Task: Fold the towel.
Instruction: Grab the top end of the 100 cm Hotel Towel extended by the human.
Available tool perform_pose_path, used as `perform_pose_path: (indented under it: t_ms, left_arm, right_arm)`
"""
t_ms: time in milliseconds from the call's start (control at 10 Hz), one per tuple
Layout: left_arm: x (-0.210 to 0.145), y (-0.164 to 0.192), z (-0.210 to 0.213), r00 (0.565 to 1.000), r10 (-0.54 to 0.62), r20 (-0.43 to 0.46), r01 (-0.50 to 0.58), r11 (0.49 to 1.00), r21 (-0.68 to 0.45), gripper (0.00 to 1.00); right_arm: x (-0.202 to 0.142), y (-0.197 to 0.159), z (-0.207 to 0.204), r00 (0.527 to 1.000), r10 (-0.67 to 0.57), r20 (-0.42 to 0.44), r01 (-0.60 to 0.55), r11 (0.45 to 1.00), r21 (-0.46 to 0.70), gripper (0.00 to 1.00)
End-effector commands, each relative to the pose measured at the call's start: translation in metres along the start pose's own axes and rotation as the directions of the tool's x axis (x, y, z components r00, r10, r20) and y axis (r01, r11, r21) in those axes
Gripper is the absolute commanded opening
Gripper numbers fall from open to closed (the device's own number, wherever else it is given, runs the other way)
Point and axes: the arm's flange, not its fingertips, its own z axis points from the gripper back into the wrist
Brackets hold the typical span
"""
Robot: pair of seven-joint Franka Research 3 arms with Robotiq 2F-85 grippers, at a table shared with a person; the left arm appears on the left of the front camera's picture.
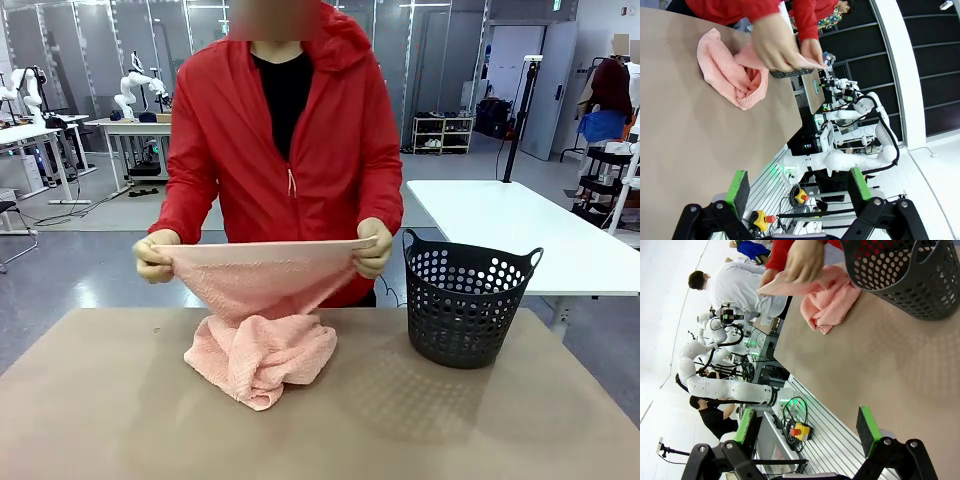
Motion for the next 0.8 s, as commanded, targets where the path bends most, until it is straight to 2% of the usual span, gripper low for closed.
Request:
perform_pose_path:
  t_ms: [0,700]
  left_arm:
    - [-0.0036,-0.0011,-0.0004,1.0,-0.007,-0.008,0.007,1.0,-0.009,1.0]
    - [-0.0036,-0.0011,-0.0004,1.0,-0.007,-0.008,0.007,1.0,-0.009,1.0]
  right_arm:
    - [0.0,0.0003,0.0008,1.0,0.022,0.002,-0.022,1.0,0.013,1.0]
    - [0.0,0.0003,0.0008,1.0,0.022,0.002,-0.022,1.0,0.013,1.0]
